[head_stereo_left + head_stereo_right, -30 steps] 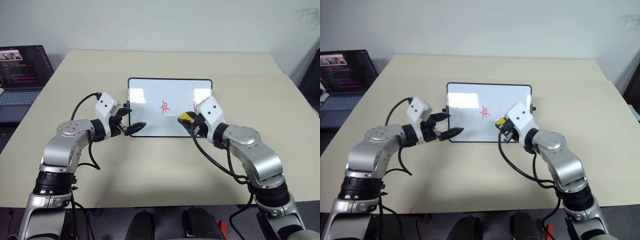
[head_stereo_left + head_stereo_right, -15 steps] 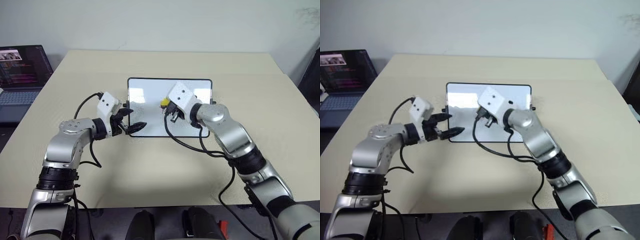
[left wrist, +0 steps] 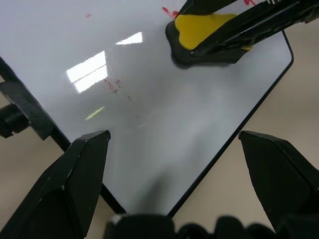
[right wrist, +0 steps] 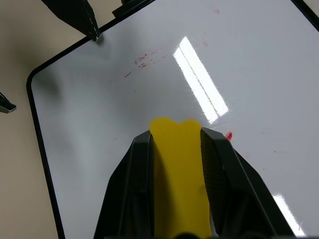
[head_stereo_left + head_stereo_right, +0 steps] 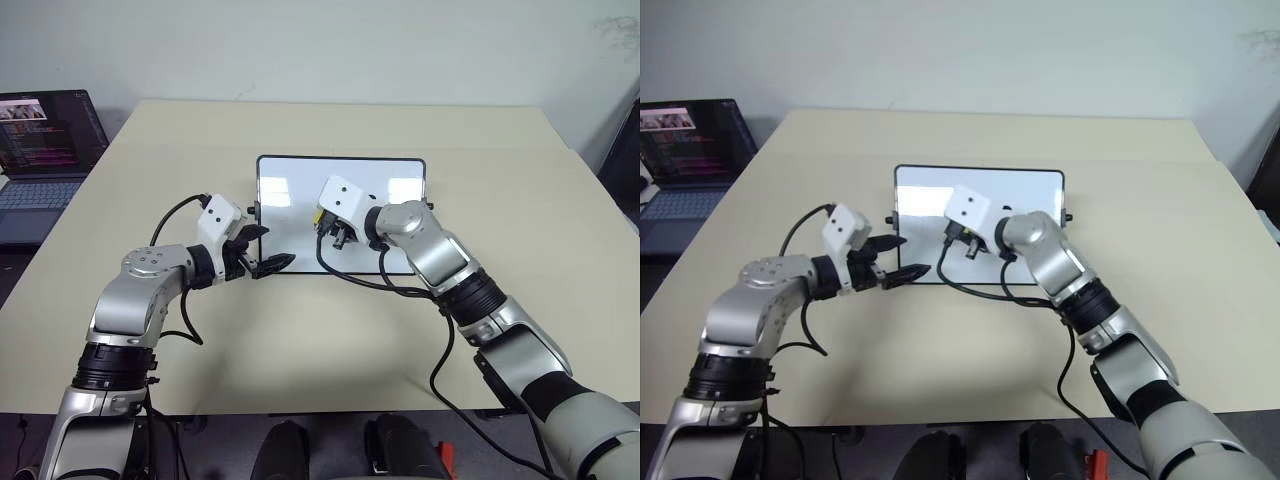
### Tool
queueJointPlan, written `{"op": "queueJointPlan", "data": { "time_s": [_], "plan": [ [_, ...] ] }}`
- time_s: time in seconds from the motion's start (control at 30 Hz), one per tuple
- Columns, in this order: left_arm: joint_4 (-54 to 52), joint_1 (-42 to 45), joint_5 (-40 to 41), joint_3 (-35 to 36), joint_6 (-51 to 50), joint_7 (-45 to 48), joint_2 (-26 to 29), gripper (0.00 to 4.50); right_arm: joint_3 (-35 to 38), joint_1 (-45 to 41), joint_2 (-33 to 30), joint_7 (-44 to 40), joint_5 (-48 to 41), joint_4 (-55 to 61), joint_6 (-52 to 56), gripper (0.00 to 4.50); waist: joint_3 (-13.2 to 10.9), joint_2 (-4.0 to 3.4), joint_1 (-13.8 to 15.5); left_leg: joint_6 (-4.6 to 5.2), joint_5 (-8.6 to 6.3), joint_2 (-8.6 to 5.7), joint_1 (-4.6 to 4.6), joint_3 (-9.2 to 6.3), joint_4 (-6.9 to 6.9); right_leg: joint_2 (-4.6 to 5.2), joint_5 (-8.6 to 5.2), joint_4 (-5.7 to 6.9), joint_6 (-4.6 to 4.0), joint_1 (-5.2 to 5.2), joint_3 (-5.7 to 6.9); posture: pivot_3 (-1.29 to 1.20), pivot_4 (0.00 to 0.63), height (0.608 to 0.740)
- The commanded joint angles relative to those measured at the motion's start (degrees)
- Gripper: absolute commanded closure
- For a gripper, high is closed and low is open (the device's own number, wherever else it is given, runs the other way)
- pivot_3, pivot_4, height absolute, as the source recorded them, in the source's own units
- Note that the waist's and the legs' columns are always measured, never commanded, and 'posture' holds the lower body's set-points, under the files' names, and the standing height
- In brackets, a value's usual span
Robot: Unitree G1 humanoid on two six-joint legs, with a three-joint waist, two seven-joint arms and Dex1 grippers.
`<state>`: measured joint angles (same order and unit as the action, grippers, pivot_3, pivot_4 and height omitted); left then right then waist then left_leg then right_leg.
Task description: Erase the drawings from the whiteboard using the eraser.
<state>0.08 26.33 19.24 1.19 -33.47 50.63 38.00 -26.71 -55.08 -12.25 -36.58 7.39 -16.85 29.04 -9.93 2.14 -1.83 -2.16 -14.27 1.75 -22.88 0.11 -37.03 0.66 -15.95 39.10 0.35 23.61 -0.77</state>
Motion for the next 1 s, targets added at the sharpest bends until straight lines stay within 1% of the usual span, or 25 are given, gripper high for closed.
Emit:
{"op": "queueJointPlan", "data": {
  "time_s": [0.03, 0.1, 0.23, 0.53, 0.6, 0.73, 0.8, 0.9, 1.0],
  "plan": [
    [-3.0, -0.4, 0.8, 0.7, -0.3, -0.1, 0.3, 0.0, 2.4, -1.8, -0.1, 3.1, 2.0, -1.6, -1.7, 3.52, 0.0, 0.0, 0.0, 0.0, 0.0, 0.0, 0.01, 0.0, 0.0, 0.0, 0.0, 0.01, 0.0, -0.01, 0.01, 0.0, 0.15, 0.74],
    [-3.5, -0.7, 0.9, 0.7, -0.5, -0.2, 0.3, 0.0, 3.3, -2.8, -0.3, 3.9, 2.3, -2.5, -2.3, 3.52, 0.0, 0.0, 0.0, 0.0, 0.0, 0.0, 0.02, 0.0, -0.01, 0.0, 0.01, 0.02, 0.0, -0.01, 0.0, 0.0, 0.15, 0.74],
    [-4.1, -1.0, 1.0, 0.7, -0.8, -0.2, 0.1, 0.0, 3.1, -2.7, -0.7, 2.9, 2.4, -3.6, -2.5, 3.52, 0.0, 0.0, 0.1, 0.0, 0.0, -0.01, 0.01, -0.02, -0.02, 0.0, 0.02, 0.01, -0.02, -0.03, 0.02, 0.0, 0.15, 0.74],
    [-4.0, -0.6, 1.0, 0.6, -0.5, 0.0, -0.2, 0.0, -1.2, 3.9, -4.0, -5.2, 3.7, 0.0, 0.3, 3.52, 0.0, 0.02, 0.1, 0.0, 0.0, -0.04, 0.23, -0.03, -0.03, 0.03, 0.02, 0.01, -0.01, -0.26, 0.03, 0.0, 0.15, 0.74],
    [-3.6, -0.1, 1.0, 0.6, -0.1, 0.0, -0.5, 0.0, -0.3, 3.2, -3.7, -3.7, 4.3, -0.4, -0.5, 3.52, 0.0, 0.02, 0.0, 0.01, 0.01, -0.04, 0.34, -0.02, -0.03, 0.03, 0.04, 0.02, -0.01, -0.34, 0.03, 0.0, 0.15, 0.74],
    [-3.5, 0.3, 1.6, 1.0, -0.2, 0.1, -1.1, 0.0, 3.4, -1.0, -1.8, 4.6, 5.8, -4.6, -4.6, 3.52, 0.0, 0.02, 0.0, 0.05, 0.05, -0.02, 0.37, -0.01, -0.06, 0.0, 0.09, 0.04, -0.02, -0.35, 0.01, 0.0, 0.15, 0.74],
    [-3.6, 0.3, 1.7, 1.1, -0.3, 0.2, -1.1, 0.0, 4.0, -2.1, -1.5, 6.1, 5.9, -6.0, -5.6, 3.52, 0.0, 0.02, 0.0, 0.07, 0.12, -0.02, 0.37, -0.01, -0.07, -0.01, 0.14, 0.05, -0.03, -0.35, 0.0, 0.0, 0.15, 0.74],
    [-3.6, 0.3, 1.8, 1.0, -0.3, 0.1, -1.0, 0.0, 3.8, -1.9, -1.4, 5.9, 6.2, -7.0, -6.0, 3.52, 0.0, 0.03, 0.1, 0.07, 0.12, -0.03, 0.35, -0.02, -0.07, -0.01, 0.15, 0.01, -0.03, -0.36, 0.01, 0.0, 0.15, 0.74],
    [-3.7, 0.2, 1.9, 1.0, -0.4, 0.1, -1.1, 0.0, 1.5, 0.3, -2.7, 1.5, 6.5, -5.6, -4.7, 3.52, 0.0, 0.03, 0.0, 0.07, 0.11, -0.03, 0.34, 0.01, -0.04, 0.0, 0.15, 0.0, -0.03, -0.34, -0.03, 0.0, 0.15, 0.74]
  ]
}}
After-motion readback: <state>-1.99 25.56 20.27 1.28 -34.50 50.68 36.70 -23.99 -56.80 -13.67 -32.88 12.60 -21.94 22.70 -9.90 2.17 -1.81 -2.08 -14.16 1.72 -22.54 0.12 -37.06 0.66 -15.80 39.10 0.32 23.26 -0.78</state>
